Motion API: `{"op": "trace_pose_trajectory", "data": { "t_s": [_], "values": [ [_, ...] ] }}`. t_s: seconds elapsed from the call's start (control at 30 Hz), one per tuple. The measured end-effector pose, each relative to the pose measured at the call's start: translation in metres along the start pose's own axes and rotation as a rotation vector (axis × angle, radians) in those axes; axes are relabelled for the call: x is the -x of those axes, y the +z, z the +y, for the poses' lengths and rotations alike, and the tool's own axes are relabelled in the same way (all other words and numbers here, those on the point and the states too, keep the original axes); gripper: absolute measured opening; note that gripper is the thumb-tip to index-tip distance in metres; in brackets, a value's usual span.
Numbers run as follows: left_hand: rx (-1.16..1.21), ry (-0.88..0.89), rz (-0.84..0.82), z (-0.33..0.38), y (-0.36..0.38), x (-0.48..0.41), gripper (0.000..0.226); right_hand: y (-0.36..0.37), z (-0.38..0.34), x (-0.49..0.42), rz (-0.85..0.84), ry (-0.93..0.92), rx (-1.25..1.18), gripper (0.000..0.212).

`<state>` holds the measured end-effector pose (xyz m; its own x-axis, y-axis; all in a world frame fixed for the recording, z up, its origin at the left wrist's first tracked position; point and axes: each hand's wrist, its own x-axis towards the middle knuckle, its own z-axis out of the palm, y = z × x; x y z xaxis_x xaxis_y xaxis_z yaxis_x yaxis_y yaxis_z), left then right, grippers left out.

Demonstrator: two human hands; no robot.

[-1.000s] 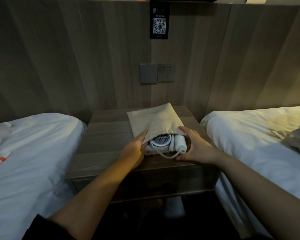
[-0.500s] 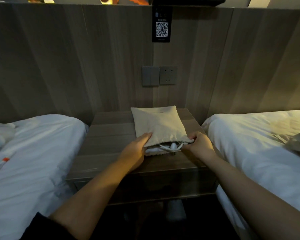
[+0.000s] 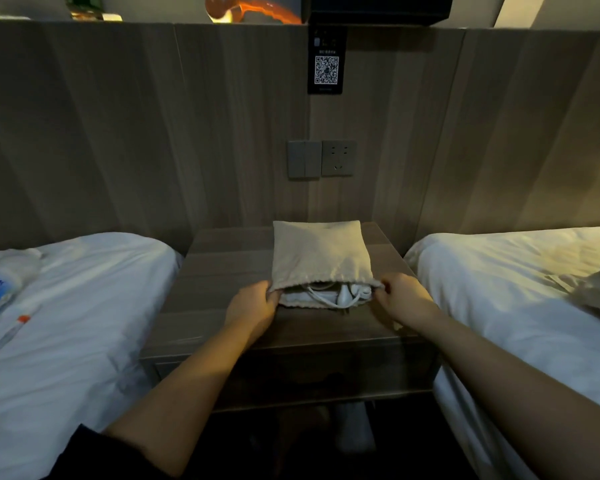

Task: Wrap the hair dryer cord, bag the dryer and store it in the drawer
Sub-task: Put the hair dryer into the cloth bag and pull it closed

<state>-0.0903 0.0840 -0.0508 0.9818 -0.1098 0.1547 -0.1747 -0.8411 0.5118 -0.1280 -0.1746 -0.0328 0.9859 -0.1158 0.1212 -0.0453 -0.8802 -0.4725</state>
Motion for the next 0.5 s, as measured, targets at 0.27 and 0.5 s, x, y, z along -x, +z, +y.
{"op": "trace_pose_trajectory", "data": {
  "t_s": [0.27,0.5],
  "values": [
    [0.284,0.097,0.042,0.036,-0.069,-0.033,0.043,-0.055,-0.031,-0.018,0.151,0.079,-0.302,0.039],
    [0.789,0.056,0.064,0.069,-0.114,-0.055,0.036,-0.121,-0.076,-0.028,0.188,0.165,-0.542,0.030]
  ]
}}
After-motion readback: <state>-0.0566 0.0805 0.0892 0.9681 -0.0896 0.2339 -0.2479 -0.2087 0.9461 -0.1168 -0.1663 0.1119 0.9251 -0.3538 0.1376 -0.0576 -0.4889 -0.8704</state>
